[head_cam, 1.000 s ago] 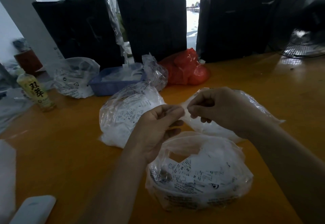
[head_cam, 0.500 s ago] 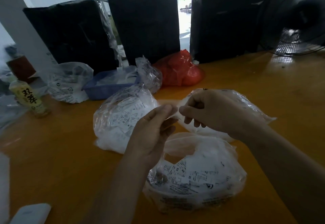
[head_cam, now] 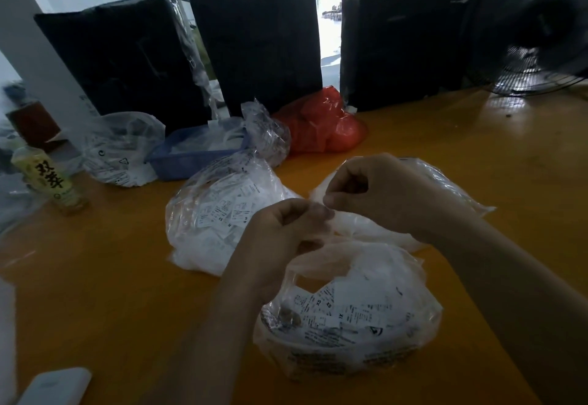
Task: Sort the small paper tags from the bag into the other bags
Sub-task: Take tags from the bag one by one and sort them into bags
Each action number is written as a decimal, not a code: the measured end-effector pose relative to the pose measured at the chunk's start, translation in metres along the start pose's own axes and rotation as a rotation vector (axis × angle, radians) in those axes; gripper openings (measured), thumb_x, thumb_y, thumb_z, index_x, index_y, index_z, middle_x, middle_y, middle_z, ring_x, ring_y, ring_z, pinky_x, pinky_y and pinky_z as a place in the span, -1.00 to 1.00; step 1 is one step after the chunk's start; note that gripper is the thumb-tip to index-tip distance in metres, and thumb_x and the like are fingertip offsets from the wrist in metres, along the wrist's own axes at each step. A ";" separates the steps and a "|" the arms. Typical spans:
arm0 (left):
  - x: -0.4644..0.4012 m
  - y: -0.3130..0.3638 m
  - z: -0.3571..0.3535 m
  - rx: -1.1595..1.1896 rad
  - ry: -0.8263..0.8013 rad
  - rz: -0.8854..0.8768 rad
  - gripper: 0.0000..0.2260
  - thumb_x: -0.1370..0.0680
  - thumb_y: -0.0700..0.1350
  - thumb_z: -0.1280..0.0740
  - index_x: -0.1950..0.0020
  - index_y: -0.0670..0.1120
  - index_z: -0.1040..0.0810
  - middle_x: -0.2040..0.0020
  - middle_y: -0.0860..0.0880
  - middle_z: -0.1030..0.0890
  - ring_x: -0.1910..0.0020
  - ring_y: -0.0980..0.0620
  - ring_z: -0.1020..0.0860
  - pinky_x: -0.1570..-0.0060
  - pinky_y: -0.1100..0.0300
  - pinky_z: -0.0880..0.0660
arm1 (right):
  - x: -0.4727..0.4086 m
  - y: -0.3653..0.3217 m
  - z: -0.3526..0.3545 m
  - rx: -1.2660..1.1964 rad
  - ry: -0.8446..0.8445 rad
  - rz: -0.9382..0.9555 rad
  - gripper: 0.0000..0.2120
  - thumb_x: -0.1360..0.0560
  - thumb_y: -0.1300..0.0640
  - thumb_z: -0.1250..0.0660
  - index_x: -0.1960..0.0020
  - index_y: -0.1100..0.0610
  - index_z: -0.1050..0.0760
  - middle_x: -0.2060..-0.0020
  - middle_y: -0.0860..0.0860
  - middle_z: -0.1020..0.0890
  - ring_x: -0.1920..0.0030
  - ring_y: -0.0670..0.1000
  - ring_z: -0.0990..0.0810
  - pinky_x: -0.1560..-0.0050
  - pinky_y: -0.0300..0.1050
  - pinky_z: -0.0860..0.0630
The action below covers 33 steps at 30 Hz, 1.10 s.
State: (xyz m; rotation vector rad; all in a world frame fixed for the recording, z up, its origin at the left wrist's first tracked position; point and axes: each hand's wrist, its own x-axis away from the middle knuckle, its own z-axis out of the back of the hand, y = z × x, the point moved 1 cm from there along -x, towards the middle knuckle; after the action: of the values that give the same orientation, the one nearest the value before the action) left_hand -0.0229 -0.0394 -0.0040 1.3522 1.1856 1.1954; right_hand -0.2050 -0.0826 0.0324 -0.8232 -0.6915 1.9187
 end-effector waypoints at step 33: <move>-0.011 -0.006 0.006 0.509 0.117 0.059 -0.64 -0.39 -0.25 -0.49 -0.17 -0.30 -0.62 -0.06 -0.25 -0.74 -0.06 -0.14 -0.74 0.06 0.17 -0.69 | 0.002 0.016 0.005 0.235 -0.551 -0.136 -0.90 -0.58 0.02 -0.42 0.03 0.03 -0.62 0.26 -0.10 -0.74 0.35 -0.07 -0.70 0.24 -0.14 -0.64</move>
State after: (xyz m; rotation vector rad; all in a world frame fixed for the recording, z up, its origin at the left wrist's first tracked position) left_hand -0.0177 -0.0505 -0.0112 1.7146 1.6174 1.0630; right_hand -0.2181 -0.0883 0.0236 -0.0886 -0.7984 2.0638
